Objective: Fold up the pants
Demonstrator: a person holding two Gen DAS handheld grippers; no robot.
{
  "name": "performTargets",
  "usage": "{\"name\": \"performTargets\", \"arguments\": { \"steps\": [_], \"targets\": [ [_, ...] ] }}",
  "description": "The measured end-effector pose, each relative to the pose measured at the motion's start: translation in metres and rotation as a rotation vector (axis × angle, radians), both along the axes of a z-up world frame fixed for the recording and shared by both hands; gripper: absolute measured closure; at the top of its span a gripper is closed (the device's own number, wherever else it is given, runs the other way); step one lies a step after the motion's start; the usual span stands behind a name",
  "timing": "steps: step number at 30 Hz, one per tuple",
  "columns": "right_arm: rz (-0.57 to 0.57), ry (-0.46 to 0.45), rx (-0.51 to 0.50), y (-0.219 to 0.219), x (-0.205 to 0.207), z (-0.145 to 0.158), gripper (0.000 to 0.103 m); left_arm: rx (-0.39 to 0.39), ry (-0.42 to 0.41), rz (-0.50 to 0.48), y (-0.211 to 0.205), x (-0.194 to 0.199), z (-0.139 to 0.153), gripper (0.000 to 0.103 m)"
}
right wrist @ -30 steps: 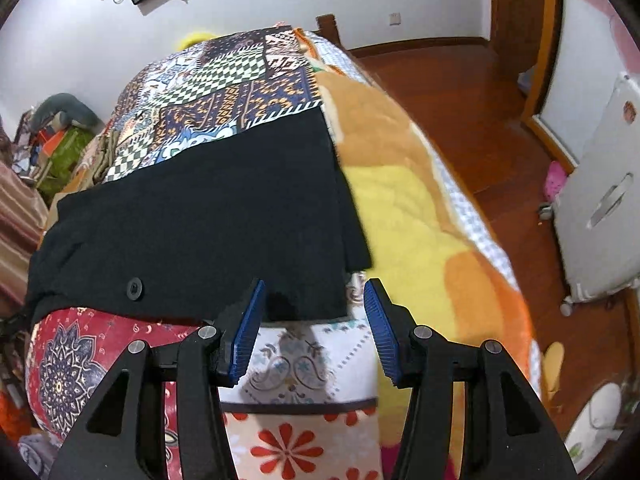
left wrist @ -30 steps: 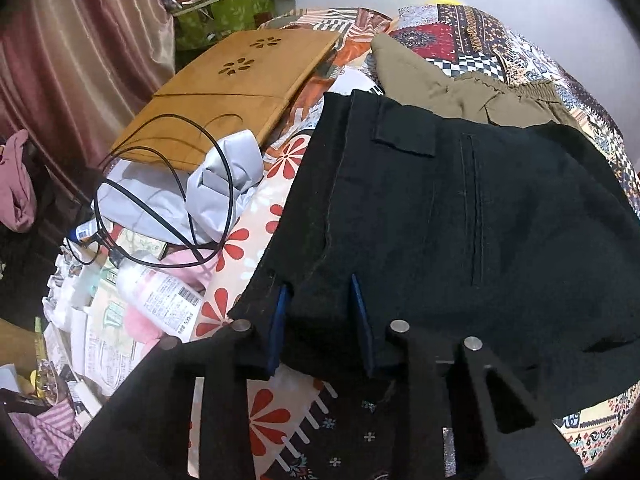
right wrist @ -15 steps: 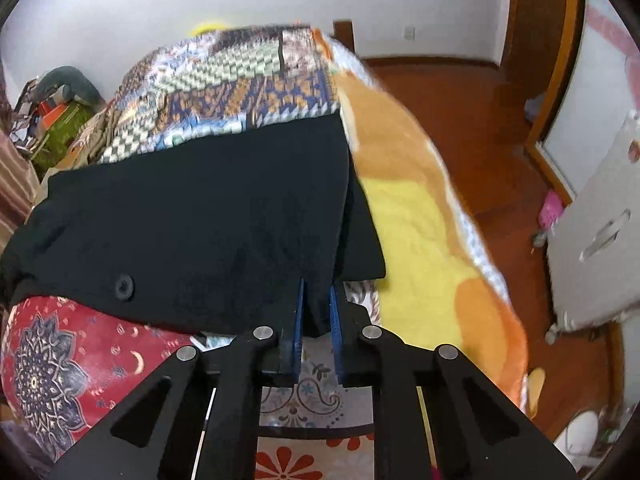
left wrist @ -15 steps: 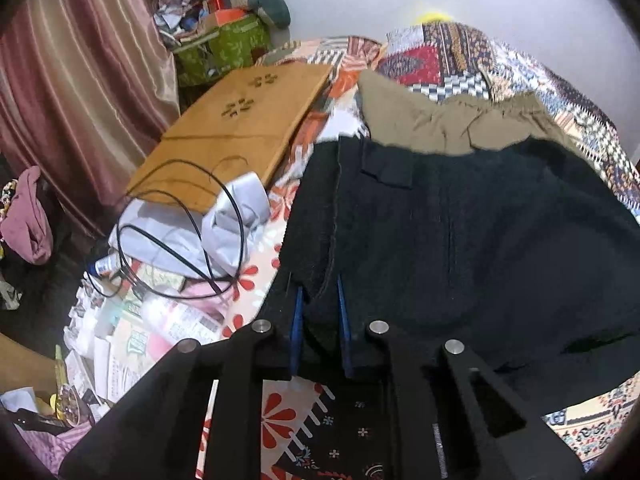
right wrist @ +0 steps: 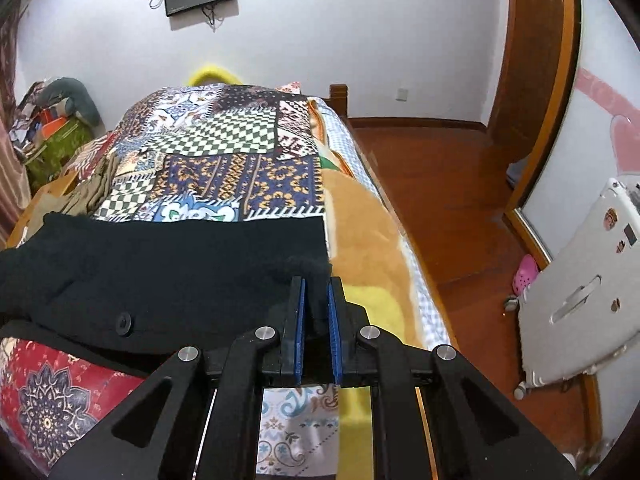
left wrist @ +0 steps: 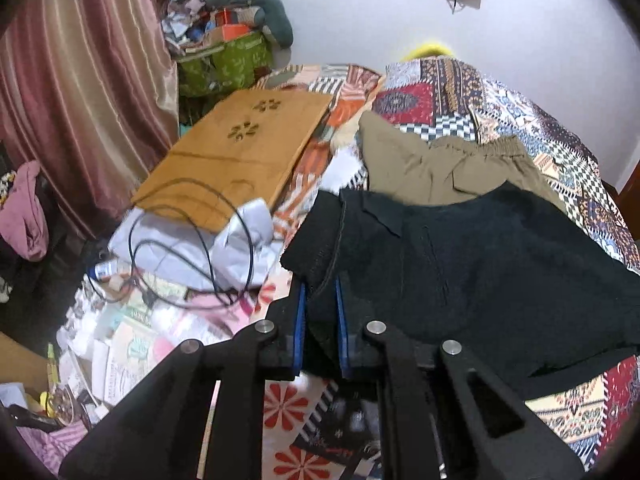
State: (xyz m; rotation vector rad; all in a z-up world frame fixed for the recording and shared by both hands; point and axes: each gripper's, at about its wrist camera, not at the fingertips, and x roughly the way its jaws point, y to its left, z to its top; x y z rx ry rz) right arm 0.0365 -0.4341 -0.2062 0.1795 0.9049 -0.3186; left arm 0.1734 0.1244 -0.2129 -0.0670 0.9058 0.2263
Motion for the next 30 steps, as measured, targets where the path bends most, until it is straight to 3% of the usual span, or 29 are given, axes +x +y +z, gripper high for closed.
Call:
{"name": "performTargets", "arguments": {
  "steps": [3,9,12,15,19,25,30],
  "targets": [
    [-0.007,0.019,0.009,-0.002,-0.002,-0.009,0.094,-0.013,0.043,0.018,0.006,-0.004,-0.017,0.090],
    [-0.013,0.135,0.071,-0.006,-0.001,-0.056,0.093,-0.023,0.134,0.028,0.006,-0.006,-0.056,0.090],
    [-0.004,0.159,0.068,-0.003,-0.001,-0.062,0.091,-0.006,0.143,0.025,0.004,-0.006,-0.063,0.089],
    [-0.011,0.182,0.080,-0.010,-0.001,-0.052,0.079,0.005,0.143,0.022,0.003,-0.005,-0.064,0.088],
    [-0.030,0.135,0.091,-0.021,-0.001,-0.036,0.065,0.008,0.142,0.027,0.004,-0.005,-0.066,0.087],
    [-0.015,0.045,0.110,-0.032,0.026,-0.026,0.065,0.026,0.152,0.037,0.002,-0.004,-0.068,0.087],
    [0.039,0.046,0.099,-0.028,0.058,-0.039,0.065,0.043,0.161,0.040,-0.001,-0.002,-0.069,0.086]
  ]
}}
